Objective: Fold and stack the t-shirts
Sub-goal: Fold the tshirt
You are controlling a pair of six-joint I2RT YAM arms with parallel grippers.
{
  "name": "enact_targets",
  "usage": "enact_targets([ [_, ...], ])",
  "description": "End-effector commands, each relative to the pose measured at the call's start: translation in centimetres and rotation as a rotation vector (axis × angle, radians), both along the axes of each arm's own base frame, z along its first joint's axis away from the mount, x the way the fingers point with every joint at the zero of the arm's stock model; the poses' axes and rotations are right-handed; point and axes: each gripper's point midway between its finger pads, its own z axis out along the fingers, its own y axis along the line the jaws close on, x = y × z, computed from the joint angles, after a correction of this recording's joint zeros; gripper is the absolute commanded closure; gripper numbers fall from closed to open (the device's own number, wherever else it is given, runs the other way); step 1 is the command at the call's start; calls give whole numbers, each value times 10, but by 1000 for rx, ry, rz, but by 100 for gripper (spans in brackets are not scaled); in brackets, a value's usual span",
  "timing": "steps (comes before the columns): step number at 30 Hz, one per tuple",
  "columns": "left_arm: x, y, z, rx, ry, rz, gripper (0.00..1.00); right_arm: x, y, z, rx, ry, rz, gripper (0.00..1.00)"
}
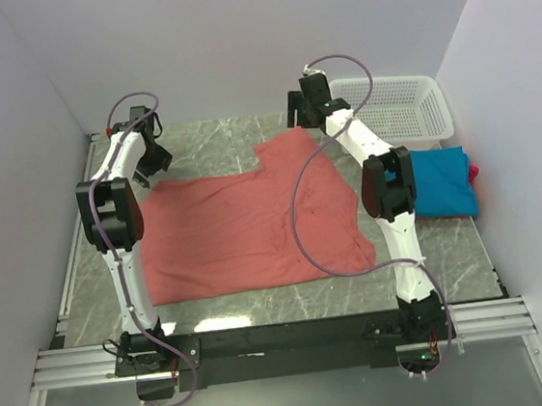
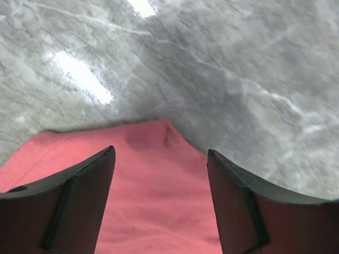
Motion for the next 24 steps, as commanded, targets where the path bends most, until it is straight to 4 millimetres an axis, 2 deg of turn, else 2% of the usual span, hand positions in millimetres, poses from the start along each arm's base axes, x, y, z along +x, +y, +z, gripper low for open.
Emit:
enact_targets([
  [1, -7, 1, -10, 60, 79, -22, 26, 30, 5, 22, 8, -132, 23, 19],
  [5, -6, -4, -25, 55, 107, -25, 35, 48, 5, 16, 53, -177, -9, 17],
  [6, -6, -2, -28, 59, 111, -16, 38, 52, 8, 6, 69, -169, -11, 16],
  [7, -7, -4, -31, 54, 115, -17, 42, 57, 9, 16, 87, -180, -5, 16],
  [8, -7, -5, -32, 49, 115, -18, 47, 60, 9, 15, 103, -181, -4, 16],
  [11, -9, -7, -37, 45, 126, -18, 55, 61, 13, 14, 180, -169, -19, 17],
  [12, -11, -5, -39, 49, 136, -11, 61, 60, 15, 22, 231, -171, -26, 17],
  [13, -16, -4, -42, 52, 153, -6, 65, 52, 16, 2, 239, -123, -27, 18],
  [14, -17, -4, -43, 51, 158, -2, 68, 49, 16, -3, 252, -106, -40, 18],
  [15, -19, -4, -42, 51, 159, -1, 78, 42, 18, -15, 291, -45, -52, 18],
  [18, -25, -7, -44, 38, 168, -7, 90, 34, 20, -35, 332, 44, -65, 20],
  [24, -31, -5, -36, 54, 174, 3, 94, 30, 20, -48, 382, 104, -82, 23],
])
